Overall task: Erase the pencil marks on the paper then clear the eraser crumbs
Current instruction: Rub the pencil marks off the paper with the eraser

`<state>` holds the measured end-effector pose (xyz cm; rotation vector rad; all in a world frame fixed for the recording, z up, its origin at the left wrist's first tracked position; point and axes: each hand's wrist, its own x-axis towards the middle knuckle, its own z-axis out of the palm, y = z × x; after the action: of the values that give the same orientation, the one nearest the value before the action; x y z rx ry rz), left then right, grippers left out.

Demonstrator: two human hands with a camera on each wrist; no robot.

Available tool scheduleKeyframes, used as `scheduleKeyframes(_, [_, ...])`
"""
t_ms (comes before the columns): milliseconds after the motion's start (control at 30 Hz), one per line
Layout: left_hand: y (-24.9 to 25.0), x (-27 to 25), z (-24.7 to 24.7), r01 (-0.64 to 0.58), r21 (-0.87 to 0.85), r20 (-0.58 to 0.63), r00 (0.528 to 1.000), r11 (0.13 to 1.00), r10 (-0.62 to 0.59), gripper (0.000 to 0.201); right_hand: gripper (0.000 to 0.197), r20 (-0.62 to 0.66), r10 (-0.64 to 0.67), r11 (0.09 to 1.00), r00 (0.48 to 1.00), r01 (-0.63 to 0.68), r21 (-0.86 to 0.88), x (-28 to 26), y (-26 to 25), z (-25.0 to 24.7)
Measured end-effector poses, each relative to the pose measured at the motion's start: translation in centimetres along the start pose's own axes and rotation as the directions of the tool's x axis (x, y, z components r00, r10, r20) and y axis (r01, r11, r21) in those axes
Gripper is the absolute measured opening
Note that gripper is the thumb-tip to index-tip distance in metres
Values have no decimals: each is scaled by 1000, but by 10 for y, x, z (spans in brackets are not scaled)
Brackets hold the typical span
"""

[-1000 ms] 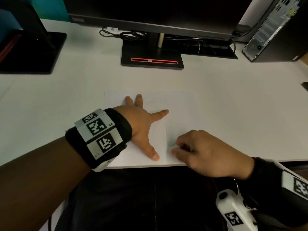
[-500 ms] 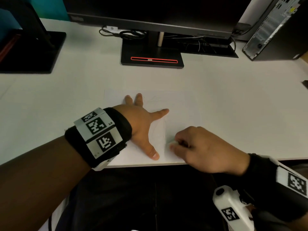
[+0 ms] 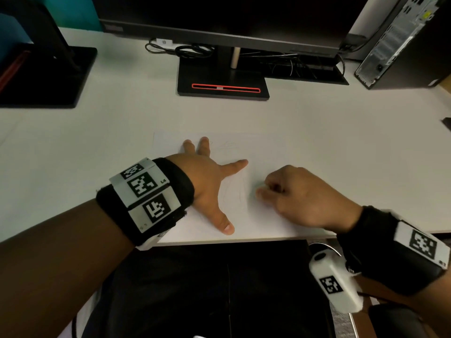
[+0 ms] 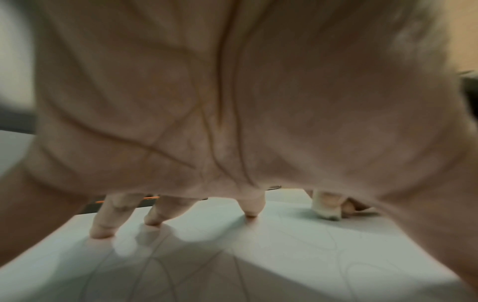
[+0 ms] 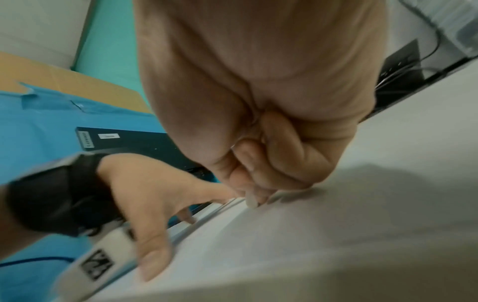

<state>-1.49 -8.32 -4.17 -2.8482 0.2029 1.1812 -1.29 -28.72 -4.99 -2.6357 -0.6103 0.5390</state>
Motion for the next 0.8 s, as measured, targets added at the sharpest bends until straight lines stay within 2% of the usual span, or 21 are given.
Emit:
scheduleKeyframes(100, [0,0,0,-4,3,-2,1000,1000,4,140,40,92,-59,998,994,60,-9,-6,-9,7])
scheduleKeyframes(200, [0,1,0,-5,0,-4,1000,1000,5,140,41,36,23,999,999,-24,32,6,3,-4])
scheduleKeyframes(267, [0,0,1,-8,0,-6,1000,1000,8,140,42,10,22,999,1000,-22,42,8,4,-6])
scheduleKeyframes(400, [-1,3,1,-7,-1,-11,1000,1000,7,140,38,123,-41,999,992,39,15,-1,-7,2])
scheduleKeyframes(500, [-1,2,1,-8,-3,-14,1000,1000,8,140,41,58,23,999,998,-26,44,8,3,-9])
scheduleKeyframes(567, [-1,1,1,-7,-7,-13,1000,1000,7,140,40,32,11,999,999,-13,39,9,3,-9])
scheduleKeyframes(700, [-1,2,1,-5,0,-13,1000,1000,5,140,40,147,-47,999,988,45,19,3,-5,-1])
scheduleKeyframes(800, [0,2,1,-4,2,-16,1000,1000,4,141,41,33,17,1000,999,-18,25,13,3,-9])
